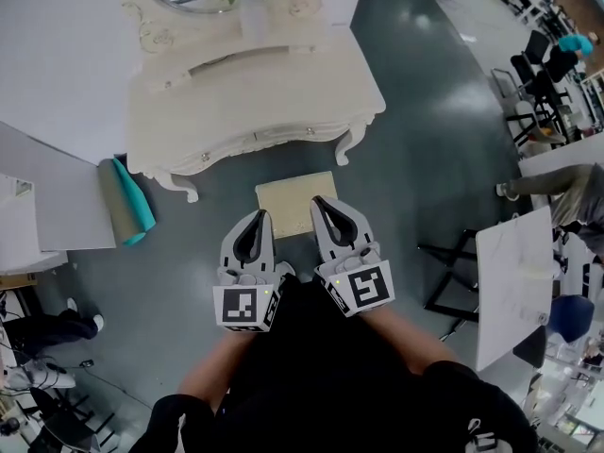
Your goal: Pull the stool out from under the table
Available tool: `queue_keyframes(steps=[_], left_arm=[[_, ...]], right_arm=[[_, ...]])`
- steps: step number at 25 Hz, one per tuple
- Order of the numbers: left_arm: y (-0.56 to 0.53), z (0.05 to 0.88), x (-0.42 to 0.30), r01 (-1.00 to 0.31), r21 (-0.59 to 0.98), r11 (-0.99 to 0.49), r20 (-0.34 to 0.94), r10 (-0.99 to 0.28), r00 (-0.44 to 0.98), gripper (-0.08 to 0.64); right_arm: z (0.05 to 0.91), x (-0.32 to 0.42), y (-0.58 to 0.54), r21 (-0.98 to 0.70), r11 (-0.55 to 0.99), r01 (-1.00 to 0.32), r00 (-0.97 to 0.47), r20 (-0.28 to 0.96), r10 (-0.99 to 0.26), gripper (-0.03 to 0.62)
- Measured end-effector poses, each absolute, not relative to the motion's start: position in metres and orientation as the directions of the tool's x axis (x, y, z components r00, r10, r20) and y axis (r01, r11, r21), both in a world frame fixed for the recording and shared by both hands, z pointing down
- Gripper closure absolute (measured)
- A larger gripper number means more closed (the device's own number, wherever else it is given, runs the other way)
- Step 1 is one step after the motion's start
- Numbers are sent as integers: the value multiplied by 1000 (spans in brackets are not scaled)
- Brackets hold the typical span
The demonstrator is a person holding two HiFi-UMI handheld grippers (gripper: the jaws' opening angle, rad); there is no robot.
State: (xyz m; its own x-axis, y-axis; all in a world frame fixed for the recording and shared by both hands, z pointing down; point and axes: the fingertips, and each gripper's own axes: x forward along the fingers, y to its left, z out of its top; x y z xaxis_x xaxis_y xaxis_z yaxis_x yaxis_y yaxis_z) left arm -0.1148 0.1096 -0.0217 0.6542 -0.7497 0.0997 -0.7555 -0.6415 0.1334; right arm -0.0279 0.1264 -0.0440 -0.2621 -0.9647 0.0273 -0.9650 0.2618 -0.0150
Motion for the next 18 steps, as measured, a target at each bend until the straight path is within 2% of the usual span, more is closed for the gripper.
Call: queue_keyframes(steps=[7,13,18], left_arm=[[114,-23,-119,-761,156,-630,87,-758,646,546],[115,-29,-125,-764,156,-626,76,-763,641,546],[114,-29,-138,-775,173,-608,67,-778,625,546]], right_arm=[[-60,-44,125,36,273,-961,-274,-19,-962,574],[-49,-54,123,66,283,-957,-282,26,-959,574],[-58,-69,124,44,291,-956,-292,-30,-956,574]])
